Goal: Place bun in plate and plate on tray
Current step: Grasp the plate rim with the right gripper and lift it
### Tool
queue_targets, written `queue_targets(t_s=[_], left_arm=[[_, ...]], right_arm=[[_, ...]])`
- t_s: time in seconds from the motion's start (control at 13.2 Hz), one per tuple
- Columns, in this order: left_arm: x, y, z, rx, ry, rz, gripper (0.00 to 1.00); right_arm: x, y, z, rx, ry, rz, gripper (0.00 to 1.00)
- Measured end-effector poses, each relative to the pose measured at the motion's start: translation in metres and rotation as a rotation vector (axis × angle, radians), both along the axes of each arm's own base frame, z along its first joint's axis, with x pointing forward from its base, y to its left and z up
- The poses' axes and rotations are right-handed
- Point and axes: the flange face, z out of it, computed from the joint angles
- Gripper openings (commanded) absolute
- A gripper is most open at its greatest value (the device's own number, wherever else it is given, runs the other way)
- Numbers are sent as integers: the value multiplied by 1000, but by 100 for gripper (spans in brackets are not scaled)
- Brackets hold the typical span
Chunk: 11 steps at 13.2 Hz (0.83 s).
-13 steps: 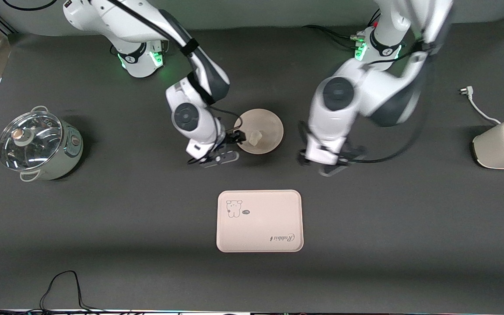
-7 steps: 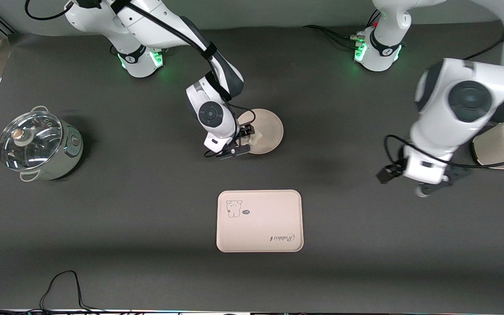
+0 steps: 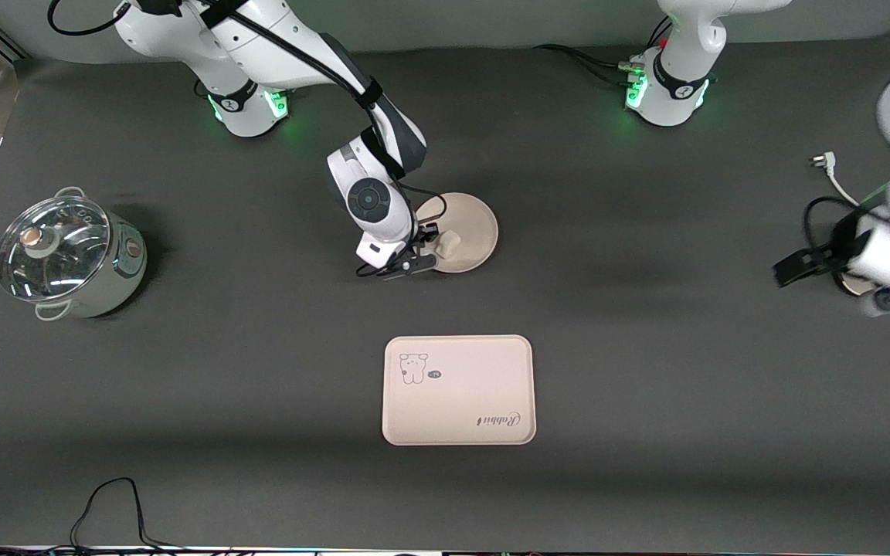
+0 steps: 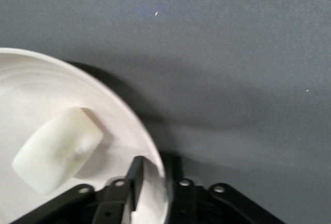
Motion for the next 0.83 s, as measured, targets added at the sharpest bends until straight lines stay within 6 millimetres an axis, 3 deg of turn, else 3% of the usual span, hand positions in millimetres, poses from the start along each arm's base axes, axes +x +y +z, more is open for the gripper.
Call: queue_targets(t_s=[0.23,0.45,0.61,0.83], left_arm=[[-20,33,29,-3,30,-24,100],[-25,44,39,-5,19,-13,100],[-24,42,40,-9,17,-15,100],[-21,34,50,-11,-8,-29,100]], right_arm=[[2,0,11,5,4,-2,0],[20,-8,21,23,7,-46,0],[48,-14,51,40,45,-78,0],[103,-33,125,113,98,-145,0]])
